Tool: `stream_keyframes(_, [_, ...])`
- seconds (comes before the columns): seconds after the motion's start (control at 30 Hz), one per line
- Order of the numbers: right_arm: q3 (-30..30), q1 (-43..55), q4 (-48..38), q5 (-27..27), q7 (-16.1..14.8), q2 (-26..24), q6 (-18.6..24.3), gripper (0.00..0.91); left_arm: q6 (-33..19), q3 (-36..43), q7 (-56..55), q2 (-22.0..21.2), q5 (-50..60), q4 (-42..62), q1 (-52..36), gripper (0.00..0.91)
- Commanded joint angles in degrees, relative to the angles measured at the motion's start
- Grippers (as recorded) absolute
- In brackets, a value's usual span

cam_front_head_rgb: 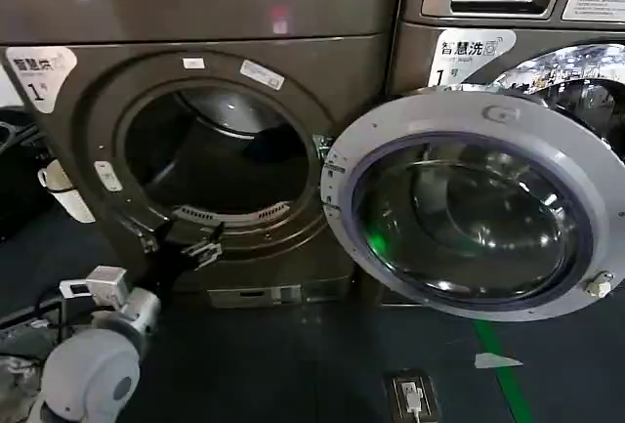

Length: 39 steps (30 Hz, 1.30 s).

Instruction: Grasp the clothes from the dryer.

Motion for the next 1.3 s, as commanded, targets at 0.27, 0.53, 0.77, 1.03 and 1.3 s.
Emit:
stream_keyframes(0.27, [-0.1,0.1,-0.1,-0.1,0.3,-0.2,-0.1,0.907,0.0,1.1,0.1,0.3,0.1,0.5,-0.9,0.907])
stream_keyframes(0.53, [0.0,0.0,-0.1,-0.1,0.2,-0.2,-0.1,0.907,0.0,2.0,0.1,0.0,0.6,1.1,-1.6,0.907])
stream_keyframes(0.77, [0.1,0.0,-0.2,-0.1,0.2,-0.2,-0.1,0.907,0.0,2.2,0.1,-0.2,0.6,1.7,-2.2,0.907])
stream_keyframes(1.03, [0.1,0.0,-0.2,-0.1,0.1,-0.1,0.0,0.907,0.0,2.3,0.1,-0.3,0.5,1.9,-2.6,0.907])
stream_keyframes(1.3, [0.1,0.1,-0.3,-0.2,0.1,-0.2,0.0,0.907,0.0,2.3,0.1,-0.4,0.5,1.8,-2.7,0.907])
